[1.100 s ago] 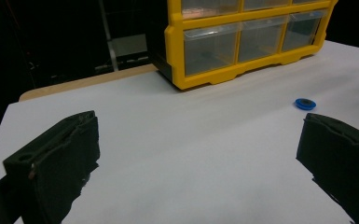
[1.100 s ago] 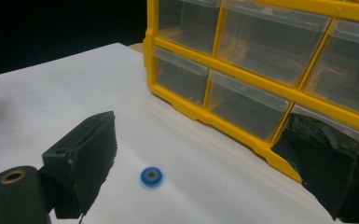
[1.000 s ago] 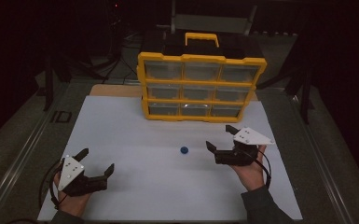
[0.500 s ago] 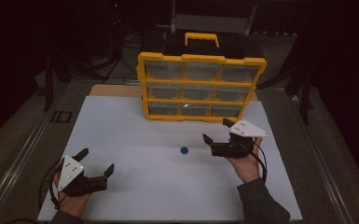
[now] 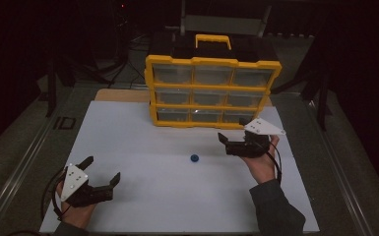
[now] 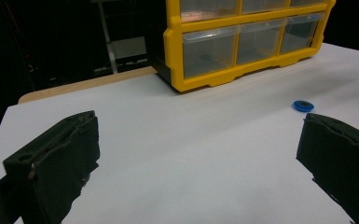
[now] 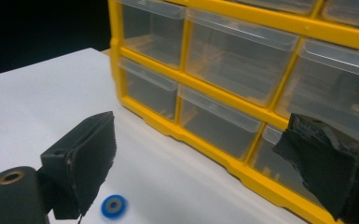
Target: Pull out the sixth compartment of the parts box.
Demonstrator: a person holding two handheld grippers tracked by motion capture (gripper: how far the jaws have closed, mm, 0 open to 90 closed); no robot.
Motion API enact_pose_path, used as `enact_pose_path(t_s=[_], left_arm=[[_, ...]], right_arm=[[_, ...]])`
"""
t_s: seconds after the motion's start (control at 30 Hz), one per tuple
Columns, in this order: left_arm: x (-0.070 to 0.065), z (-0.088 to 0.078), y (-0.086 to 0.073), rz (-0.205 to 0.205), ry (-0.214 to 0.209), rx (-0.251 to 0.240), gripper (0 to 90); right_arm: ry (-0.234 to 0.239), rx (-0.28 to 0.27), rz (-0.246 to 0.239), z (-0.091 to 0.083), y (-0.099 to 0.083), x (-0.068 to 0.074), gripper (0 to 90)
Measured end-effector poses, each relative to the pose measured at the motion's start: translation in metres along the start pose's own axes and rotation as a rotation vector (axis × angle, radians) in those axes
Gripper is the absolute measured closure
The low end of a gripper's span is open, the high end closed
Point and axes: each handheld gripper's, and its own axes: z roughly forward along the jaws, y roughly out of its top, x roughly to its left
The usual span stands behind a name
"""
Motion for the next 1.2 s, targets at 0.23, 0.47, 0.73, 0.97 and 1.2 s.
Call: enact_pose_path(t_s=[0.23, 0.47, 0.73, 0.97, 1.2], left_arm=[[0.0, 0.0, 0.0, 0.001, 0.0, -0.002, 0.0], [0.0, 0.0, 0.0, 0.0, -0.002, -0.005, 0.0], [0.0, 0.0, 0.0, -0.001, -0.005, -0.008, 0.0], [0.0, 0.0, 0.0, -0.002, -0.012, -0.014, 0.0], [0.001, -0.001, 0.0, -0.004, -0.012, -0.019, 0.0]], right_arm=[[-0.034, 0.002, 0.008, 0.003, 0.007, -0.012, 9.8], [-0.058, -0.003, 0.005, 0.006, 0.019, -0.023, 9.9], [-0.092, 0.021, 0.005, 0.015, 0.026, -0.04, 10.0], [-0.094, 0.012, 0.028, 0.022, 0.03, -0.055, 9.7], [-0.112, 0.029, 0.019, 0.029, 0.033, -0.062, 9.3]])
